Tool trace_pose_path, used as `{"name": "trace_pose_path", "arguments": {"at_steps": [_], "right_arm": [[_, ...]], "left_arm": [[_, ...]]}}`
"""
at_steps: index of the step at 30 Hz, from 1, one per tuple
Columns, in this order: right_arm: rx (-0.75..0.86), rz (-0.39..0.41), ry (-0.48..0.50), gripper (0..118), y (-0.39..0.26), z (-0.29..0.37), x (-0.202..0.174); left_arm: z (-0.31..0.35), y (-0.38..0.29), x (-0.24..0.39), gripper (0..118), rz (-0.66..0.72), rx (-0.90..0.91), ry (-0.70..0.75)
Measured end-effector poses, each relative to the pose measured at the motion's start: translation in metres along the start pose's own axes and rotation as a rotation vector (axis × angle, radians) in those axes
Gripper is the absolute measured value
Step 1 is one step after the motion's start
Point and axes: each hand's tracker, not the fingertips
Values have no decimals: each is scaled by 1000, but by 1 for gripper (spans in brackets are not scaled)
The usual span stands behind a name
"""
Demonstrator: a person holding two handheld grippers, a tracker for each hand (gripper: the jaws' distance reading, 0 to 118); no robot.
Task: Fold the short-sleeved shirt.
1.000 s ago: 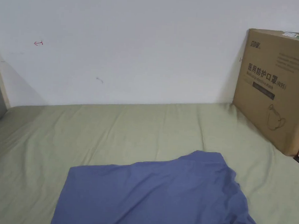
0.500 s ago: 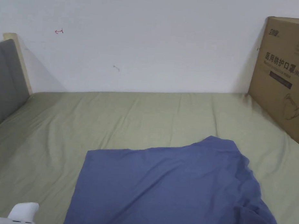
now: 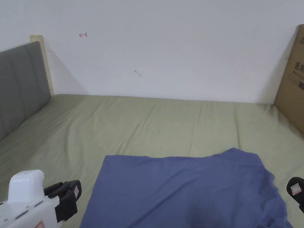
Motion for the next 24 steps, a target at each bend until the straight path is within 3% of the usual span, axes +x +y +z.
{"name": "trace_pose_path", "arguments": {"at_steps": [2, 3, 6, 8, 9, 10, 11, 12, 17, 21, 23, 24], "right_arm": [[-44, 6, 31, 1, 3, -5, -1], [-72, 20, 28, 1, 3, -7, -3], [-129, 36, 12, 1, -3, -17, 5], [-161, 24, 10, 1, -10, -21, 10], [-180, 8, 8, 1, -13, -23, 13], [-188, -4, 7, 1, -15, -23, 16], [-204, -21, 4, 1, -19, -24, 19], [-209, -26, -3, 1, -20, -23, 21], [-252, -69, -43, 1, -29, -21, 41], [-296, -30, -127, 1, -36, -16, 59], [-323, 9, -175, 1, -42, -13, 69], [-334, 19, -194, 1, -45, -11, 73]], "left_arm": [[-22, 14, -6, 1, -11, -194, 49], [-40, 17, -13, 1, 2, -375, 80], [-87, -5, -44, 1, 102, -748, 74], [-114, -27, -57, 1, 86, -835, 69], [-124, -39, -63, 8, 68, -876, 123], [-129, -47, -66, 35, 57, -885, 144], [-136, -59, -70, 81, 64, -886, 174], [-141, -66, -72, 117, 61, -903, 192], [-157, -103, -78, 115, 69, -889, 208], [-141, -107, -47, 111, -179, -826, 270], [-123, -100, -35, 90, -153, -748, 228], [-118, -97, -33, 62, -135, -725, 209]]}}
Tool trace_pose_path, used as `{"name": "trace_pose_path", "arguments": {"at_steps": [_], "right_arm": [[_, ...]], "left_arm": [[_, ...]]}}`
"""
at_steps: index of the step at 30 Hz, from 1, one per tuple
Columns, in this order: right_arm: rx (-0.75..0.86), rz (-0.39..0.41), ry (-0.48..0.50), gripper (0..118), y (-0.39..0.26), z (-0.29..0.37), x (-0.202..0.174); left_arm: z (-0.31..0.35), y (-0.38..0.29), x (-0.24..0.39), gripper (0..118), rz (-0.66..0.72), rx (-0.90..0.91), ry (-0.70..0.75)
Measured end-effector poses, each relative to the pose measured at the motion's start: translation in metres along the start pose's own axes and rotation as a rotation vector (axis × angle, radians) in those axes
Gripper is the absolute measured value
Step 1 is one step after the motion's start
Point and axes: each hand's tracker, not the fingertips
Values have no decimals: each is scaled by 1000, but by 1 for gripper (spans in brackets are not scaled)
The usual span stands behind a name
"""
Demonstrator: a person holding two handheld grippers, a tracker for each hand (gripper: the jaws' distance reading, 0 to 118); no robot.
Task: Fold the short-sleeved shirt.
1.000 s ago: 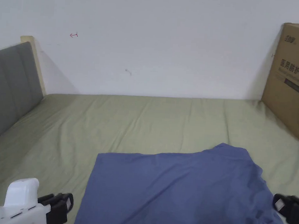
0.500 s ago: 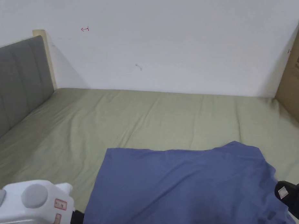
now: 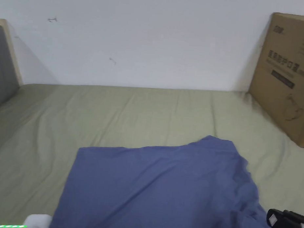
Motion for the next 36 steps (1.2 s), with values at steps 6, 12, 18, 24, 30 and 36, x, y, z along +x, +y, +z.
{"name": "trace_pose_path", "arguments": {"at_steps": [6, 12, 18, 24, 30, 36], "right_arm": [[-216, -90, -94, 5, -16, -27, 48], [-477, -78, -218, 106, -45, -82, 82], [-514, 63, -244, 61, -52, -88, 70], [-517, 118, -135, 4, -47, -71, 49], [-456, 41, -105, 4, -34, -25, 58], [-470, -32, -63, 4, -23, 22, 50]], "left_arm": [[19, 1, -6, 5, 123, 45, -145], [31, 1, -9, 5, 117, 63, -145], [27, -4, -13, 5, 160, 46, -152], [31, -10, -14, 5, 167, 52, -168], [53, -20, -26, 5, 191, 73, -228], [76, -31, -36, 5, 212, 47, -259]]}}
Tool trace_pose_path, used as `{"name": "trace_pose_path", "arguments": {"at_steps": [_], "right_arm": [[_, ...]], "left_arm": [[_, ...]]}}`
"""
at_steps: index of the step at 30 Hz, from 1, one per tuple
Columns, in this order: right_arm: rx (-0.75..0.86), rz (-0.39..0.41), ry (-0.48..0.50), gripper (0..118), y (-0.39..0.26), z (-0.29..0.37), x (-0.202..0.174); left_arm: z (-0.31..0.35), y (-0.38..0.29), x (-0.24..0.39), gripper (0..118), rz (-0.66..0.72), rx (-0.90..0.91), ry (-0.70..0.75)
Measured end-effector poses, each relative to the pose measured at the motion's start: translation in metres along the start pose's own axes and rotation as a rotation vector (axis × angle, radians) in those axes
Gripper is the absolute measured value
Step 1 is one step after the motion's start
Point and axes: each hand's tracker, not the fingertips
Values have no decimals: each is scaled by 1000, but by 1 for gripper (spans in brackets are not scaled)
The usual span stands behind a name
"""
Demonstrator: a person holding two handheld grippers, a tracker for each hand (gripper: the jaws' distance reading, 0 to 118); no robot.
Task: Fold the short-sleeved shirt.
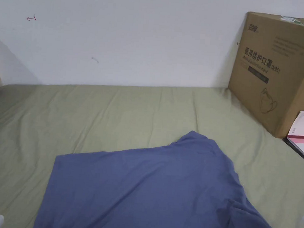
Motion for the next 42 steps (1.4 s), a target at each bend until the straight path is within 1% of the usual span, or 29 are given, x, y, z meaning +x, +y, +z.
{"name": "trace_pose_path", "arguments": {"at_steps": [3, 6, 10, 13, 16, 17, 21, 23, 24, 25, 26, 27, 28, 29, 30, 32, 34, 35, 36, 37, 38, 39, 40, 41, 42], "right_arm": [[2, -1, 17, 4, 12, 7, -9], [0, -10, 32, 4, 42, -2, -12], [6, -37, 49, 4, 101, -23, -18], [-7, -42, 45, 4, 152, -52, -22], [-91, -99, 44, 4, 194, -97, -20], [-115, -112, 30, 4, 207, -114, -21], [-129, -120, -33, 4, 240, -168, -27], [-105, -125, -22, 5, 250, -184, -31], [-57, -116, -6, 8, 251, -185, -32], [-2, -102, -11, 24, 252, -185, -36], [46, -85, -31, 54, 251, -183, -40], [89, -77, -53, 91, 247, -177, -43], [140, -73, -63, 97, 243, -169, -45], [181, -62, -74, 97, 238, -160, -47], [212, -56, -80, 97, 233, -150, -48], [294, -24, -79, 97, 215, -124, -53], [399, 19, -55, 97, 189, -92, -63], [453, 46, -18, 97, 172, -73, -70], [505, 67, 8, 96, 157, -57, -76], [565, 96, 38, 93, 137, -39, -84], [657, 106, 62, 86, 112, -19, -91], [704, 117, 71, 63, 98, -10, -97], [743, 128, 83, 35, 82, 0, -105], [760, 126, 83, 7, 70, 7, -111], [768, 115, 74, 1, 60, 12, -116]], "left_arm": [[6, 7, -2, 5, 51, -19, -45], [-4, 26, -4, 5, 71, -34, -44], [-26, 65, -3, 5, 111, -77, -38], [-50, 102, -3, 5, 146, -106, -32], [-79, 131, -4, 5, 151, -167, 3], [-91, 138, -5, 5, 157, -203, 12], [-120, 149, -15, 5, 217, -232, 18], [-125, 148, -18, 7, 219, -230, 21], [-124, 146, -18, 12, 224, -221, 30], [-123, 146, -19, 22, 217, -191, 41], [-118, 142, -18, 39, 214, -170, 44], [-114, 139, -21, 77, 211, -150, 44], [-110, 135, -21, 106, 211, -127, 29], [-101, 131, -21, 115, 206, -70, 6], [-93, 130, -22, 113, 201, -42, -9], [-74, 121, -20, 113, 173, 27, -28], [-51, 107, -11, 113, 122, 138, -41], [-37, 100, -6, 112, 86, 221, -39], [-24, 89, 0, 108, 53, 308, -41], [-11, 76, 7, 99, 14, 384, -37], [1, 61, 13, 84, -24, 468, -12], [6, 52, 16, 53, -45, 497, 5], [11, 42, 22, 27, -68, 521, 22], [15, 33, 27, 3, -73, 524, 35], [15, 26, 27, 2, -74, 524, 52]]}}
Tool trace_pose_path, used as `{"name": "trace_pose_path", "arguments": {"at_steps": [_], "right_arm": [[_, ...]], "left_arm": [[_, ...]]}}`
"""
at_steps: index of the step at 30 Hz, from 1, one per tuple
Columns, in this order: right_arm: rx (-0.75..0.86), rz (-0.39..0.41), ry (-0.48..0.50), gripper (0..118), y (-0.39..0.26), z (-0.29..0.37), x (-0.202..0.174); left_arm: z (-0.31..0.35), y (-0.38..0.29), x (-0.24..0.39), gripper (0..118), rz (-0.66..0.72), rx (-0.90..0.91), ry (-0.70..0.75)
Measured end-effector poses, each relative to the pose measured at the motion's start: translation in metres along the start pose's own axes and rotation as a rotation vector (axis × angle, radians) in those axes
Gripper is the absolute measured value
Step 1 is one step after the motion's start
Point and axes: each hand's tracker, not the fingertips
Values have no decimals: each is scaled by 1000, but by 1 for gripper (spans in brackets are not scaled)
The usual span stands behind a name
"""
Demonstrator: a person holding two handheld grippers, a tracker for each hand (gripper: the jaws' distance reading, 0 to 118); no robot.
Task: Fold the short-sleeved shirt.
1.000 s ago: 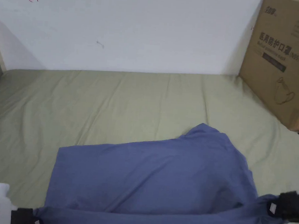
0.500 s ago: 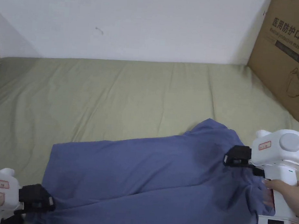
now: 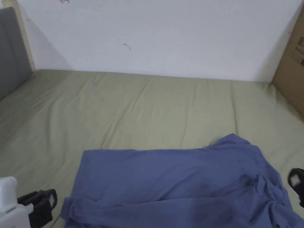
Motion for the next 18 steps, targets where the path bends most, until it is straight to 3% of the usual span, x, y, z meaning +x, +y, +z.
{"name": "trace_pose_path", "arguments": {"at_steps": [4, 9, 11, 12, 14, 15, 18], "right_arm": [[8, -47, 61, 0, -3, 13, -8], [-70, -66, 110, 0, 1, 1, -3], [-83, -74, 109, 0, 0, -2, -1], [-94, -77, 114, 0, 0, -5, 0], [-106, -82, 107, 0, -2, -7, 3], [-112, -88, 103, 0, -3, -8, 5], [-134, -129, 94, 0, -8, -11, 17]], "left_arm": [[2, -4, -1, 2, 19, -49, -51], [-67, 0, -15, 2, 45, -554, 42], [-93, -8, -28, 2, 48, -574, 29], [-103, -11, -32, 11, 36, -571, 48], [-120, -17, -35, 72, -7, -585, 90], [-124, -18, -35, 93, -21, -577, 95], [-137, -26, -29, 94, -62, -553, 74]]}}
